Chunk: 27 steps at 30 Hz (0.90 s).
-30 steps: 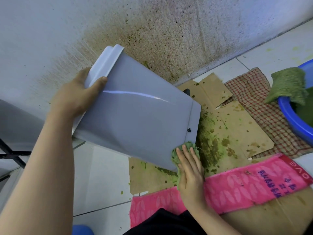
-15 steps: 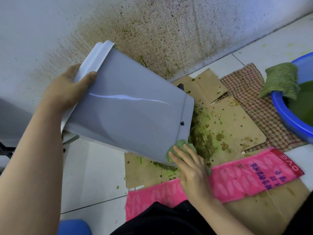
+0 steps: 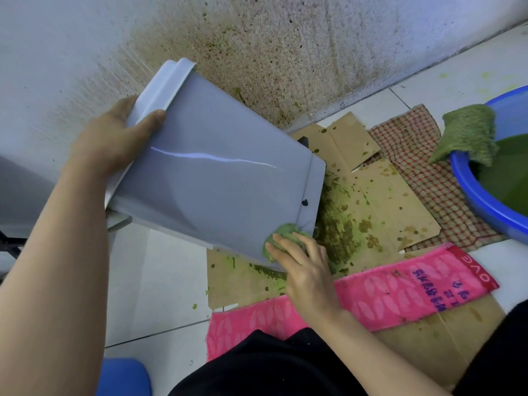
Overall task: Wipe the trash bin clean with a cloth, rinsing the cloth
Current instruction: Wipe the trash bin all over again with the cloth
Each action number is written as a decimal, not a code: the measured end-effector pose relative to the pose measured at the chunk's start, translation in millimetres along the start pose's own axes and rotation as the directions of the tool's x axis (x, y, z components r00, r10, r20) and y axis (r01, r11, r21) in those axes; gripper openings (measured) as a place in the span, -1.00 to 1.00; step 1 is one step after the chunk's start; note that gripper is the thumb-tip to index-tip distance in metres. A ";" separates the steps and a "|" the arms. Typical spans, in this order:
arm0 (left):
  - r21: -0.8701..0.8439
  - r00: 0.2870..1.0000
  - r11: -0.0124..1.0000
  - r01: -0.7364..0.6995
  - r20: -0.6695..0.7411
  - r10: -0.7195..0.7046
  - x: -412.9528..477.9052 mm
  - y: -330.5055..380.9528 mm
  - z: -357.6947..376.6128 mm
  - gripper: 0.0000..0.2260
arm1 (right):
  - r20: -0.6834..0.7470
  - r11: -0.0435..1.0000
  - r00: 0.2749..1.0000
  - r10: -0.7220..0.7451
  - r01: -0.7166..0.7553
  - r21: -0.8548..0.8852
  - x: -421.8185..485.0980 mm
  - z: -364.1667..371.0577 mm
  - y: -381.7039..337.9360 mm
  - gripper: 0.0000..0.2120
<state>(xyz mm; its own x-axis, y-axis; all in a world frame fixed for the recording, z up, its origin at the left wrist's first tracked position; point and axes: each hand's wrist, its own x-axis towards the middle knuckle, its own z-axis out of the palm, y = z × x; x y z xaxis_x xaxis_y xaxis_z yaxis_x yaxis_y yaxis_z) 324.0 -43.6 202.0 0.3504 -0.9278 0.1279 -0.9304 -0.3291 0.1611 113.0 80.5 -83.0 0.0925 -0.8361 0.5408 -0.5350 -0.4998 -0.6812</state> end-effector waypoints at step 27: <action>0.082 0.999 0.996 -0.020 -0.043 0.024 -9.2 17.2 -0.4 -0.48 | -0.040 0.964 0.964 0.262 -0.260 0.054 53.8 32.9 -18.9 -0.49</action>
<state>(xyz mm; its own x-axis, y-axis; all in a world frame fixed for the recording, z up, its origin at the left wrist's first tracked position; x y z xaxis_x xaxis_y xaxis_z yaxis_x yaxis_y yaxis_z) 304.8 -40.6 203.9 0.3322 -0.9271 0.1738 -0.9431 -0.3234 0.0775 155.7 37.5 -57.3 -0.0847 -0.9282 0.3624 -0.4946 -0.2766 -0.8240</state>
